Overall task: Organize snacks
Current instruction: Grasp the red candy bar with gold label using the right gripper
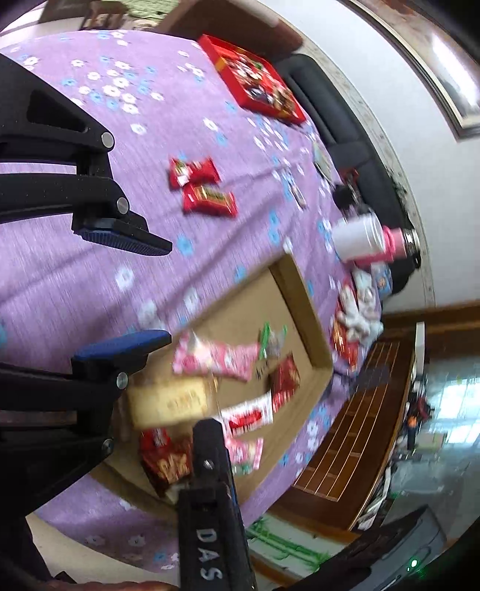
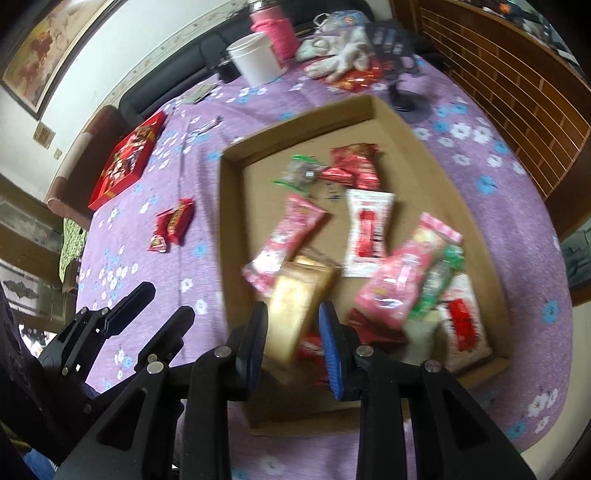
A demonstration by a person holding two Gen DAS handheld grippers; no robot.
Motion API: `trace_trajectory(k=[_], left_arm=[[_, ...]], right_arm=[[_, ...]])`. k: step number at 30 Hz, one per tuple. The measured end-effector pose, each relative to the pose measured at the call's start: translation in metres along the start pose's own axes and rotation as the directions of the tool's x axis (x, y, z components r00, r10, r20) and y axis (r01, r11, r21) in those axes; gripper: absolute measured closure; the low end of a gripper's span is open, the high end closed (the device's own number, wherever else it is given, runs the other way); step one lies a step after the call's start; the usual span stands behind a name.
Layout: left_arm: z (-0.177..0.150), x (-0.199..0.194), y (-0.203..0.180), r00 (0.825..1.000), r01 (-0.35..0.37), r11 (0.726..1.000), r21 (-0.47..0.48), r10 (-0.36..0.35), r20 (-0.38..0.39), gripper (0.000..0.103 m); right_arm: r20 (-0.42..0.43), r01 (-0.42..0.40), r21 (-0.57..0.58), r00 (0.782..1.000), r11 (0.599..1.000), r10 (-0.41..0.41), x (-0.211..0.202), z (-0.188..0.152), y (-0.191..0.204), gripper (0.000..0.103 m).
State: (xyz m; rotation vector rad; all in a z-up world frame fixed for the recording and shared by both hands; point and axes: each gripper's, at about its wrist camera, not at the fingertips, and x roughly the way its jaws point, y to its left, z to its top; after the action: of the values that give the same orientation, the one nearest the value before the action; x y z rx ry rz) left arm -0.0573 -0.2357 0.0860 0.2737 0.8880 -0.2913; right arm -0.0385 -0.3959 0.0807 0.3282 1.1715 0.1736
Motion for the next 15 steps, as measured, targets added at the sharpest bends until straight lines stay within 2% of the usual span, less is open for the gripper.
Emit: trace_trajectory(k=[7,15], left_arm=[[-0.019,0.001,0.069,0.998,-0.056,0.991,-0.119,0.053,-0.035,0.059],[-0.028,0.014,0.149,0.991,-0.112,0.969,-0.219,0.095,-0.09,0.059]], right_arm=[[-0.034,-0.035,-0.058,0.999,0.998,0.033,0.019,0.014,0.049,0.076],[-0.104,-0.082,-0.06,0.992,0.995,0.075,0.073,0.052,0.106,0.076]])
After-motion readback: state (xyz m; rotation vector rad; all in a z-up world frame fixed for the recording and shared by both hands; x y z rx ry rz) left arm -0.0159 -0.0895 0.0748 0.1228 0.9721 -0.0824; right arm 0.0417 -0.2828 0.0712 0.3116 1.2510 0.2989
